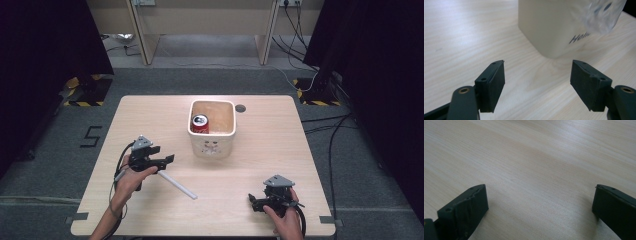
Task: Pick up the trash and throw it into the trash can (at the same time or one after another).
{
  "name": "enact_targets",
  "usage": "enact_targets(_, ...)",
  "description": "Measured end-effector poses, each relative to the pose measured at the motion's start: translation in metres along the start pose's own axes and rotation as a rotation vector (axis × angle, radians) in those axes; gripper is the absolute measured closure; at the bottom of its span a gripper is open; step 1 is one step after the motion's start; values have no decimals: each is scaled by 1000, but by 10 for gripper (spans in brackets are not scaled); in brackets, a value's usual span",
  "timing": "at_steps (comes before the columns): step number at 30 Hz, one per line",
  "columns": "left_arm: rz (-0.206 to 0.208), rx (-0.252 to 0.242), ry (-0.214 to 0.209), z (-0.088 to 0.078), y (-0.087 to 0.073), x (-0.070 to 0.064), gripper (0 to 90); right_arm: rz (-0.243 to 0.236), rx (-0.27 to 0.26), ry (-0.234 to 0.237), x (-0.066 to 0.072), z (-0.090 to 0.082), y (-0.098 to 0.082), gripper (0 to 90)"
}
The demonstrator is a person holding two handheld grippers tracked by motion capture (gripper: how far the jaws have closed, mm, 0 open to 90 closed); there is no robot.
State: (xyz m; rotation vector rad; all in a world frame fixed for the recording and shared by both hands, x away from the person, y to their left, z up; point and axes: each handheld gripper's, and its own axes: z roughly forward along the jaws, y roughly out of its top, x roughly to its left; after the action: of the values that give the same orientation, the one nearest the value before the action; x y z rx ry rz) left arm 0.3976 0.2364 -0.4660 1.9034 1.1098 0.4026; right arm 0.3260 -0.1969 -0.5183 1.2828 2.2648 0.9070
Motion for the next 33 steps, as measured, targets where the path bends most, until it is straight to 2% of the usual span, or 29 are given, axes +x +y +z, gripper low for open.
enact_targets(4,16,44,3,5,-16,-8,284,0,0,0,0,0,0,5)
enact_targets(6,45,74,0,8,-23,-14,287,0,0,0,0,0,0,5)
enact_targets(10,53,93,2,12,-35,-22,285,3,1,1,0,0,0,5)
enact_targets(15,27,97,7,16,-41,-24,284,0,0,1,0,0,0,6)
enact_targets(19,32,101,5,15,-42,-26,282,0,-1,1,0,0,0,6)
enact_targets(28,14,111,33,9,-53,-22,278,-1,0,3,1,0,0,7)
enact_targets(33,16,103,59,2,-53,-21,279,-1,0,3,1,0,0,7)
